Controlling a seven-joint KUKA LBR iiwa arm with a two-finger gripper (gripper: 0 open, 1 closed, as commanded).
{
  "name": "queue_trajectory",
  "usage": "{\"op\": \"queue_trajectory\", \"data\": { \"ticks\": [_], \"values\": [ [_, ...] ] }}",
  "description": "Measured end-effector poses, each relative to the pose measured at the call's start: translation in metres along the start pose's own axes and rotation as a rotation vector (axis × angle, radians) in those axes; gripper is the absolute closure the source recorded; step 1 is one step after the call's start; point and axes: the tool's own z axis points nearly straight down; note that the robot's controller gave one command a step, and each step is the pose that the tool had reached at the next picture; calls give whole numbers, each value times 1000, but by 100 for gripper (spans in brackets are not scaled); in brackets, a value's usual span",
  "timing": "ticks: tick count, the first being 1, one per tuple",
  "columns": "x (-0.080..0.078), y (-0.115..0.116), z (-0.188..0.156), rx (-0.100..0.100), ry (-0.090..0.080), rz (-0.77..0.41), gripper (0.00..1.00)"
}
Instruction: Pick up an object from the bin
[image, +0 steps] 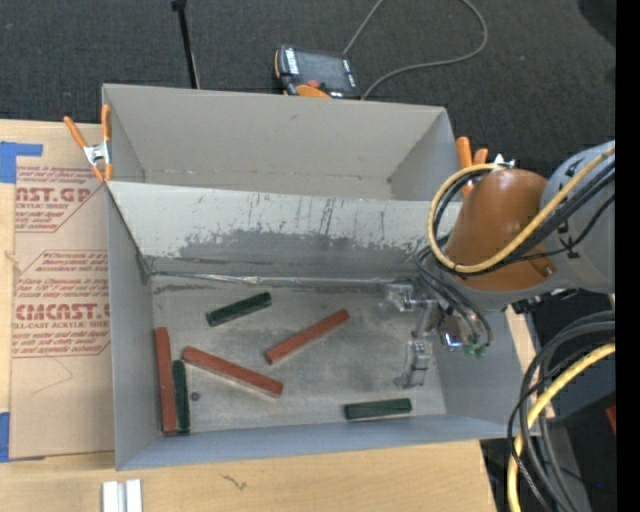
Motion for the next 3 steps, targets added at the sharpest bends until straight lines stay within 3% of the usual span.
{"op": "queue_trajectory", "data": {
  "ticks": [1,2,3],
  "values": [
    [26,-25,-84,2,-6,-184,0],
    [28,21,64,-4,4,-284,0],
    [26,20,59,-2,-3,-281,100]
  ]
}}
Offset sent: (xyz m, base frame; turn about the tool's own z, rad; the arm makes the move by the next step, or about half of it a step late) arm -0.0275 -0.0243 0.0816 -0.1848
